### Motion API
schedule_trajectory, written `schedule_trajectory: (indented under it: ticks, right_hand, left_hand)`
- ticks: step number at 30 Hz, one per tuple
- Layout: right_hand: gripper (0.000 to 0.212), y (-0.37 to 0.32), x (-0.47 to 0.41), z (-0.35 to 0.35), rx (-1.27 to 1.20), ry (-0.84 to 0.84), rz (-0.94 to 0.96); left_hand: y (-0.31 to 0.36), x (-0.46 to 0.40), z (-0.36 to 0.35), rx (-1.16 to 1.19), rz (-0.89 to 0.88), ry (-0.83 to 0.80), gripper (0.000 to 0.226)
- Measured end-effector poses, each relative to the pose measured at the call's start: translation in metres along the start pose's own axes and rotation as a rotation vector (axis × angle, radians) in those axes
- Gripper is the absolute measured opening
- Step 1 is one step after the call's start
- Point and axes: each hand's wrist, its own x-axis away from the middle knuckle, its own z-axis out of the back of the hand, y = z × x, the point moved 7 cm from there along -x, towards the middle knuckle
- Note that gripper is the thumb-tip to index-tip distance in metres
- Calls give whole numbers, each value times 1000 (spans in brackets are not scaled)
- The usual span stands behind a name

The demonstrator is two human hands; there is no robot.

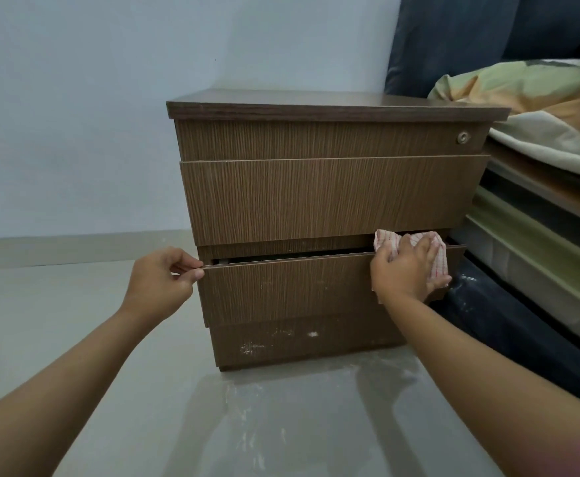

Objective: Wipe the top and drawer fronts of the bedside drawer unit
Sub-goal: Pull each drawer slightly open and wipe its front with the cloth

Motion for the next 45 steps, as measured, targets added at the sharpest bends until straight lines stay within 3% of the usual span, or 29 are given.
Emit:
schedule_trajectory:
  ticks: [18, 23, 27, 45]
  right_hand:
    - [53, 62, -45, 17, -138, 128, -82]
    - [53, 73, -54, 11, -379, 129, -203]
    - [52, 83, -48, 6, -533, 188, -417]
    - [56, 84, -13, -25, -599, 18, -498]
  left_hand:
    - [-1, 1, -2, 1, -11, 34, 12]
    - [-2, 1, -3, -1, -3, 34, 14]
    - [1, 1, -2, -22, -14, 36, 15]
    - [-1, 0, -1, -1, 14, 45, 15]
